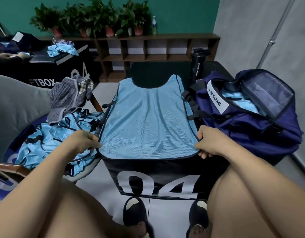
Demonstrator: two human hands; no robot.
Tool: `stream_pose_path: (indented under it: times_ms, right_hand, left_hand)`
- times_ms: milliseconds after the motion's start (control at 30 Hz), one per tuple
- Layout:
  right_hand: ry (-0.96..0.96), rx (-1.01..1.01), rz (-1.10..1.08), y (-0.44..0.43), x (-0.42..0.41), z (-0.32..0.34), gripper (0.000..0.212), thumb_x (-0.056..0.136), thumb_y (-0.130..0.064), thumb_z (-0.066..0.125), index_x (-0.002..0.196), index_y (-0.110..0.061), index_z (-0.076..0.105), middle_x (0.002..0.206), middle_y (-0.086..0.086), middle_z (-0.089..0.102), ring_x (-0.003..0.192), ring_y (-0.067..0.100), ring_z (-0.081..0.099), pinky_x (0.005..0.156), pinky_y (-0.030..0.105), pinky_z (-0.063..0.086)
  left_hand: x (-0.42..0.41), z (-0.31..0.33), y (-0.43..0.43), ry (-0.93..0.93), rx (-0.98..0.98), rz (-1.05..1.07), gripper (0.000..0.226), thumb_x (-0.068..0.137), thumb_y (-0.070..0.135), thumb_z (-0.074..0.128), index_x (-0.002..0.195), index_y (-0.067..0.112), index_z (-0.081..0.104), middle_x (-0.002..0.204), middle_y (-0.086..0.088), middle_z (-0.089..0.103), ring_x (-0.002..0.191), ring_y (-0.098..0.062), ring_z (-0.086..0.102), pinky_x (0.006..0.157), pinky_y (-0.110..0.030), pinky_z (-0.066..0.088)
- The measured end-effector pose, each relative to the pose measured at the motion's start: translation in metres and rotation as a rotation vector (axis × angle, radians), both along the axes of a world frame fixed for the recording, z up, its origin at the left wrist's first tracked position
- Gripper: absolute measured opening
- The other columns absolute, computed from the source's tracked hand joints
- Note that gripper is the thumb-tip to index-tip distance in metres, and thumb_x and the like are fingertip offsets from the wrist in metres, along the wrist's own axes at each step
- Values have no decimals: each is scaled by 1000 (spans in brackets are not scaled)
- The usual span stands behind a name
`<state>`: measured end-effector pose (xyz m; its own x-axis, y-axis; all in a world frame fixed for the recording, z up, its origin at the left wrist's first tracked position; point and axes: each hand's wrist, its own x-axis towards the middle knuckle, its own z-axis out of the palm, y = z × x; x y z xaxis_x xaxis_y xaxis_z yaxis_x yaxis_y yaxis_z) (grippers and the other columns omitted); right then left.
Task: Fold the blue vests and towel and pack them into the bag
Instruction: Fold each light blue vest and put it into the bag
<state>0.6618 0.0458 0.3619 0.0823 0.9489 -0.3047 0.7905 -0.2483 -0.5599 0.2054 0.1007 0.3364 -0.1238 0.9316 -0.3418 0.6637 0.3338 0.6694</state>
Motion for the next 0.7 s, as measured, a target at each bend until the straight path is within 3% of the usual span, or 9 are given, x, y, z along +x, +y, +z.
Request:
stream_pose_path:
  times_ms: [200, 300, 367, 433, 500, 600, 700]
  right_hand:
    - [-49, -28, 0, 2, 1, -2, 26, 88, -4, 62, 105, -11, 44, 69, 12, 77, 62, 28, 78, 61, 40, 61]
    - [-114, -14, 26, 2, 3, -4, 26, 89, -5, 61, 104, -13, 42, 67, 12, 76, 58, 28, 76, 60, 40, 63]
    - [-177, -19, 46, 2, 4, -5, 28, 90, -6, 62, 104, -14, 39, 65, 11, 76, 56, 28, 76, 60, 44, 66]
    - [-234, -18, 46, 1, 5, -4, 30, 90, -8, 63, 102, -17, 37, 64, 12, 75, 52, 28, 74, 59, 48, 66]
    - [-355, 40, 64, 1, 5, 2, 29, 87, -9, 60, 100, -18, 35, 66, 9, 73, 49, 28, 72, 53, 46, 63]
    - [-558, 252, 118, 4, -3, 11, 28, 88, -15, 58, 103, -15, 35, 81, 5, 62, 68, 32, 60, 55, 39, 45]
    - [-573, 440, 182, 19, -20, 12, 20, 94, -20, 56, 111, -16, 47, 103, 5, 61, 91, 36, 61, 67, 40, 43]
  left_hand:
    - [2, 3, -1, 131, 33, 0, 23, 78, 22, 95, 76, 7, 77, 75, -11, 78, 70, -29, 63, 69, -35, 46]
    - [7, 5, -3, 194, 43, -24, 24, 78, 23, 95, 74, 7, 78, 70, -6, 78, 77, -31, 77, 77, -40, 61]
    - [9, 6, -3, 263, 43, -41, 24, 80, 22, 92, 72, 5, 78, 66, -5, 77, 66, -20, 75, 69, -35, 61]
    - [6, 8, -2, 365, 10, -56, 23, 79, 20, 88, 69, 3, 76, 60, -3, 74, 51, -10, 65, 57, -26, 51]
    - [2, 12, 1, 475, 0, -76, 21, 76, 22, 83, 68, 4, 75, 58, -2, 73, 53, -12, 65, 55, -26, 50]
    - [6, 20, 11, 582, 236, -66, 14, 84, 25, 75, 75, 14, 70, 63, -1, 72, 68, -21, 67, 58, -31, 53]
    - [27, 24, 25, 540, 553, -77, 11, 86, 22, 72, 82, 21, 61, 75, 0, 68, 71, -22, 62, 60, -35, 51]
